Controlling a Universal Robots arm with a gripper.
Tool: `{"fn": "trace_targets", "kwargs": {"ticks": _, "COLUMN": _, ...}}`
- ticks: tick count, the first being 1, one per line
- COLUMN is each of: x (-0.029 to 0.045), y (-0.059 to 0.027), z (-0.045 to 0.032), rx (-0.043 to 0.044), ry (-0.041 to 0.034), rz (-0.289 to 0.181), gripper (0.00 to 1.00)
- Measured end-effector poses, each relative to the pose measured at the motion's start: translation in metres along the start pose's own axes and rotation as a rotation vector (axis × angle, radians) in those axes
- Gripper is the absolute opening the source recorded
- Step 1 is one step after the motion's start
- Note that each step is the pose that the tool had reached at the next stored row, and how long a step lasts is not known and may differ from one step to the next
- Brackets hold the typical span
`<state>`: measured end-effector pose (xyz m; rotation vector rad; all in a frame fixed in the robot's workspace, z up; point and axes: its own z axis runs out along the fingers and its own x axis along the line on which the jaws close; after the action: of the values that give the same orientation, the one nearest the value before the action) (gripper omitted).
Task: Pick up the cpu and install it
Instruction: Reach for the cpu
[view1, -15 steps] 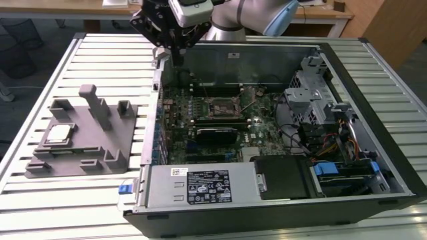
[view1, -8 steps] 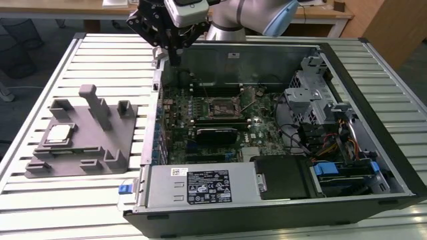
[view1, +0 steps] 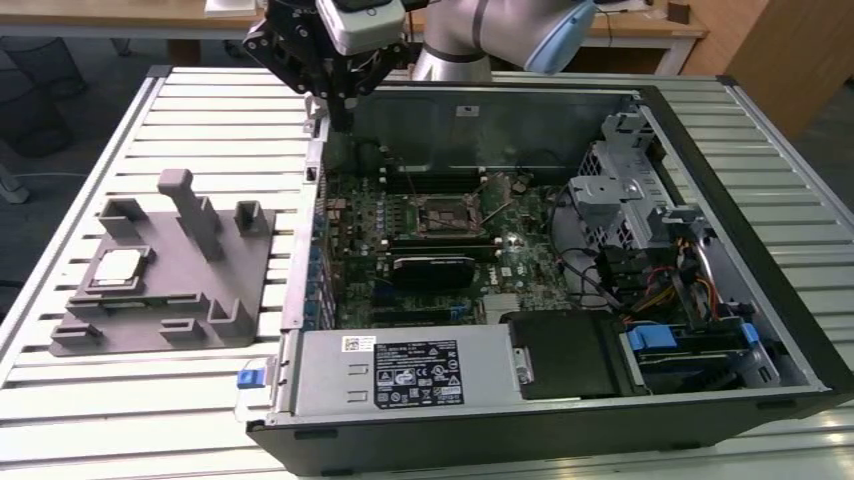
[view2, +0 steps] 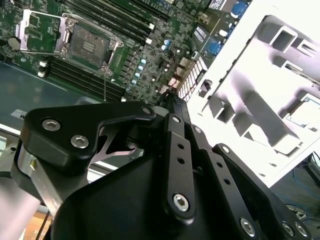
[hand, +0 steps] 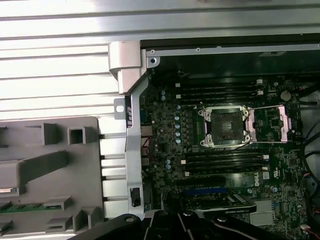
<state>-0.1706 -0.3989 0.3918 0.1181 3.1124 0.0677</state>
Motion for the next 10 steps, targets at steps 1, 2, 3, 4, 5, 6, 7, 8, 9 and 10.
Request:
{"fn": "trace_targets", "kwargs": {"ticks": 1, "x": 0.0008, "y": -0.0001, "z": 0.0, "rx": 0.0, "ry": 0.0, "rz": 0.0, "gripper": 0.11}}
{"fn": "trace_targets", "kwargs": {"ticks": 2, "x": 0.0015, "y": -0.0001, "z": 0.0, "rx": 0.0, "ry": 0.0, "rz": 0.0, "gripper": 0.11}}
{"fn": "trace_targets", "kwargs": {"ticks": 3, "x": 0.0022, "y": -0.0002, "z": 0.0, "rx": 0.0, "ry": 0.0, "rz": 0.0, "gripper": 0.11}}
{"fn": "trace_targets", "kwargs": {"ticks": 4, "x": 0.003, "y": -0.0002, "z": 0.0, "rx": 0.0, "ry": 0.0001, "rz": 0.0, "gripper": 0.11}}
{"fn": "trace_targets", "kwargs": {"ticks": 5, "x": 0.0038, "y": -0.0003, "z": 0.0, "rx": 0.0001, "ry": 0.0001, "rz": 0.0, "gripper": 0.11}}
{"fn": "trace_targets", "kwargs": {"ticks": 6, "x": 0.0046, "y": -0.0003, "z": 0.0, "rx": 0.0, "ry": 0.0001, "rz": 0.0, "gripper": 0.11}}
{"fn": "trace_targets", "kwargs": {"ticks": 7, "x": 0.0054, "y": -0.0004, "z": 0.0, "rx": 0.0001, "ry": 0.0001, "rz": 0.0, "gripper": 0.11}}
{"fn": "trace_targets", "kwargs": {"ticks": 8, "x": 0.0062, "y": -0.0005, "z": 0.0, "rx": 0.0, "ry": 0.0, "rz": 0.0, "gripper": 0.11}}
{"fn": "trace_targets", "kwargs": {"ticks": 9, "x": 0.0069, "y": -0.0005, "z": 0.0, "rx": 0.0, "ry": 0.0, "rz": 0.0, "gripper": 0.11}}
{"fn": "trace_targets", "kwargs": {"ticks": 10, "x": 0.0076, "y": -0.0006, "z": 0.0, "rx": 0.0, "ry": 0.0, "rz": 0.0, "gripper": 0.11}}
